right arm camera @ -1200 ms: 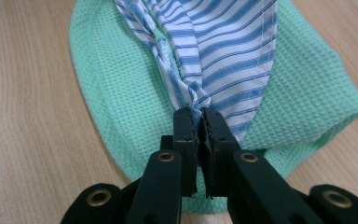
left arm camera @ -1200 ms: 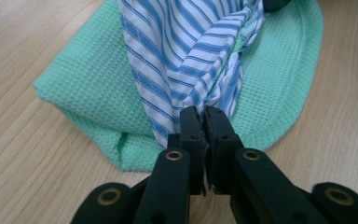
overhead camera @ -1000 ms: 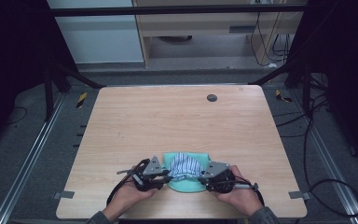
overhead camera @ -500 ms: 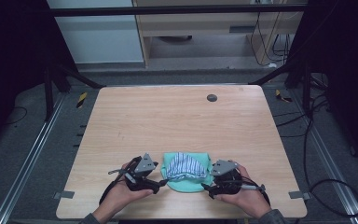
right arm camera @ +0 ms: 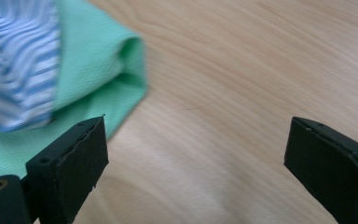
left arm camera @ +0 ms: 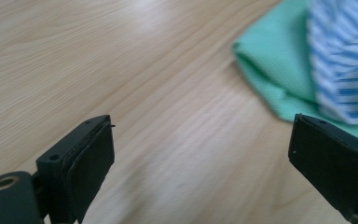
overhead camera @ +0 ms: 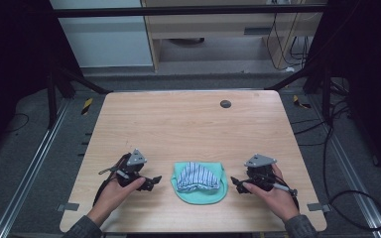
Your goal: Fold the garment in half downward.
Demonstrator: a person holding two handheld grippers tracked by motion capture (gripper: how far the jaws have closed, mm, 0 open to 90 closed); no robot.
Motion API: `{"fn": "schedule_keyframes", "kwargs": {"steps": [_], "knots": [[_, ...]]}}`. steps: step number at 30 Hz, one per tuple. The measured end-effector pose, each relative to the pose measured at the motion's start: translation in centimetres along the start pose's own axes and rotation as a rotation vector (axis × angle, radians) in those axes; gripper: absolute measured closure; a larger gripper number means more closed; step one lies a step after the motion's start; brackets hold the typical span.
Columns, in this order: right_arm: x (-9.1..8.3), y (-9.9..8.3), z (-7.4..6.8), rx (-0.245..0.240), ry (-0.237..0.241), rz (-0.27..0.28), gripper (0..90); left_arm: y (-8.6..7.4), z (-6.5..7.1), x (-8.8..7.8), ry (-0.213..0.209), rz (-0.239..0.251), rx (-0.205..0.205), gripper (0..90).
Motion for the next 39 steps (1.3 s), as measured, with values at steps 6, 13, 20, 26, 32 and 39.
{"fn": "schedule_keyframes", "kwargs": {"steps": [6, 13, 20, 26, 32, 39], "knots": [[1.2, 0.1, 2.3, 0.105, -0.048, 0.007, 7.3, -1.3, -3.0, 0.2, 0.073, -0.027, -0.063, 7.0], [2.3, 0.7, 4.0, 0.142, -0.097, -0.007, 7.8, -2.0, -5.4, 0.2, 0.104, -0.028, -0.128, 7.6], [3.0, 1.2, 4.9, 0.162, -0.110, -0.025, 7.8, -2.3, -6.4, 0.4, 0.123, -0.044, -0.141, 7.7], [3.6, 1.3, 5.9, 0.193, -0.131, -0.026, 7.7, -2.3, -7.3, 0.8, 0.133, -0.060, -0.148, 7.6], [4.1, 1.2, 7.0, 0.233, -0.159, -0.008, 7.6, -2.6, -8.2, 1.5, 0.154, -0.057, -0.168, 7.6], [4.7, 1.1, 8.0, 0.286, -0.195, 0.010, 7.6, -2.9, -8.7, 2.3, 0.168, -0.050, -0.180, 6.8]]}}
Point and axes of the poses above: each handheld gripper's, and its own axes: x roughly forward along the jaws, y roughly out of its top, z roughly to its right, the point moved 3 cm from there along x, roughly forward along the jaws, and after that the axes turned 8 degrees about x, right-handed, at the moved point
